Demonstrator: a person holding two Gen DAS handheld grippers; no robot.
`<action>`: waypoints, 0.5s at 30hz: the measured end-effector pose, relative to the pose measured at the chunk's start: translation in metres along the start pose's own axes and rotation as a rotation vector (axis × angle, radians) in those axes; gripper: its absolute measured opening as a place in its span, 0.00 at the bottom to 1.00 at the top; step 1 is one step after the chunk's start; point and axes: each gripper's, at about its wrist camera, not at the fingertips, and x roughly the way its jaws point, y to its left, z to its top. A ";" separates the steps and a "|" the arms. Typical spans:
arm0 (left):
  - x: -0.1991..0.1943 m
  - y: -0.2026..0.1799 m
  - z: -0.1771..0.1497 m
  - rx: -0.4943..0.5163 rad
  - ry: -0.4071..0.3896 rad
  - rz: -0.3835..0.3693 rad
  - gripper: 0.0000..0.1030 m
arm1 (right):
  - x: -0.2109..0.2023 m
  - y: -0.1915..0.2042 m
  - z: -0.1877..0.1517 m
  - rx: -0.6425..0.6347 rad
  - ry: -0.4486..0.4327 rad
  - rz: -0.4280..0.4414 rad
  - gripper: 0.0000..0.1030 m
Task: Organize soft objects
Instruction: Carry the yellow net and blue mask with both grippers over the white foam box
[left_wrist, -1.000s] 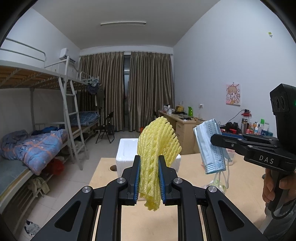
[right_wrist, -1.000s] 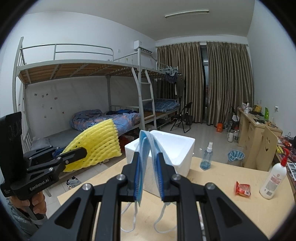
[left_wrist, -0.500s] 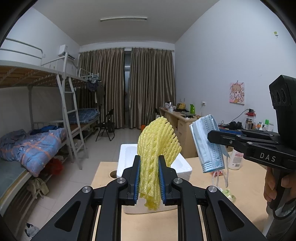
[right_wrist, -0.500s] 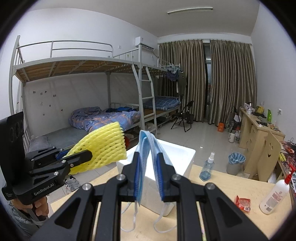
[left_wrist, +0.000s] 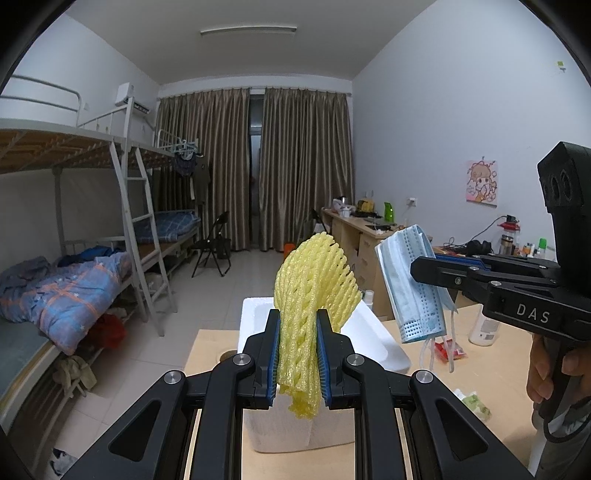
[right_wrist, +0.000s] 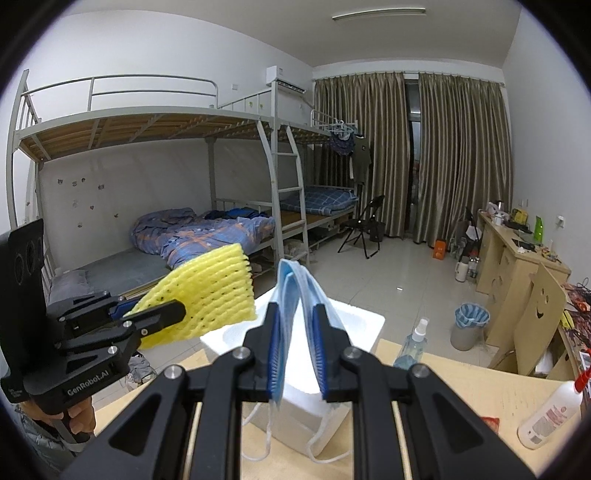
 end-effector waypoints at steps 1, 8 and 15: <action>0.003 0.000 0.001 -0.001 0.002 0.001 0.18 | 0.002 -0.001 0.001 0.000 0.000 0.002 0.20; 0.029 0.005 0.008 -0.003 0.023 0.002 0.18 | 0.014 -0.010 0.003 0.016 -0.009 0.020 0.20; 0.051 0.009 0.006 -0.016 0.042 -0.009 0.18 | 0.025 -0.021 0.002 0.043 -0.009 0.027 0.20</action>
